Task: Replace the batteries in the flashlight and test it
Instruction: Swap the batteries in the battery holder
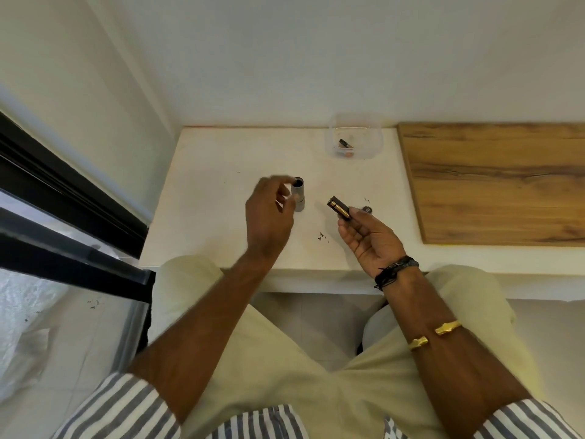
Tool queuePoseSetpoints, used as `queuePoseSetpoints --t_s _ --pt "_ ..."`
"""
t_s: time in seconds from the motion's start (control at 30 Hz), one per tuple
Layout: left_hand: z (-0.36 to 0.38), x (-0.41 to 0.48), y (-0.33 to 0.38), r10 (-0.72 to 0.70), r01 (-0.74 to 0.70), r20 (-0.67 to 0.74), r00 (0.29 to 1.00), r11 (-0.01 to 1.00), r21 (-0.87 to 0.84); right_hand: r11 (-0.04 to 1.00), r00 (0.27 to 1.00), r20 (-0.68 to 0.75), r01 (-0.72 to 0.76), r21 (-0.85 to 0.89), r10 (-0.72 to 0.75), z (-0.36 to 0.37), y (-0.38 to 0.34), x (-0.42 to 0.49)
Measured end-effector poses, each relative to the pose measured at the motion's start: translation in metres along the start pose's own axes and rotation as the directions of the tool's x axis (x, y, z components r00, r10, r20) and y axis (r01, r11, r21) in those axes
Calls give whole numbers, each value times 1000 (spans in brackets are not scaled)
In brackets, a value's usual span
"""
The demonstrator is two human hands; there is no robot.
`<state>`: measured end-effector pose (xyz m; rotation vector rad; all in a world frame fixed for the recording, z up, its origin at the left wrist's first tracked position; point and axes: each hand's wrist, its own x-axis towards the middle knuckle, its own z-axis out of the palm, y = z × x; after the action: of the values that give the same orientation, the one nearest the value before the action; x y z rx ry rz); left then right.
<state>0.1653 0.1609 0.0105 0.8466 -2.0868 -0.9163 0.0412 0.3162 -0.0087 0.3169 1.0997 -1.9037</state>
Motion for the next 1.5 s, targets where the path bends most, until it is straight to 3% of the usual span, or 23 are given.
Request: queuePoseSetpoints --t_s 0.07,0.2,0.43,0.6,0.77,1.17,1.33,1.5 --pt "1 -17 2 -27 36 100 995 995 -92 998 999 34 -14 -58 16 2 0 -4" --pt "11 -30 -2 -179 256 292 939 933 -252 989 993 103 -49 -140 64 4 4 -12" --pt "10 -37 4 -102 201 312 945 931 -304 963 996 86 -13 -268 37 2 9 -17" --pt "11 -44 1 -41 108 288 957 969 -222 832 989 77 145 -535 -123 4 13 -18" --pt "13 -45 -3 28 -1 297 954 996 -88 736 979 65 188 -650 -193 5 18 -18" --pt "12 -45 -6 130 -139 340 932 990 4 715 984 54 163 -680 -173 3 20 -15" --pt "14 -47 -6 155 -183 379 912 982 39 746 989 23 127 -654 -148 4 19 -15" --pt "15 -48 0 167 -180 315 934 984 12 795 989 30 136 -591 -147 6 16 -16"
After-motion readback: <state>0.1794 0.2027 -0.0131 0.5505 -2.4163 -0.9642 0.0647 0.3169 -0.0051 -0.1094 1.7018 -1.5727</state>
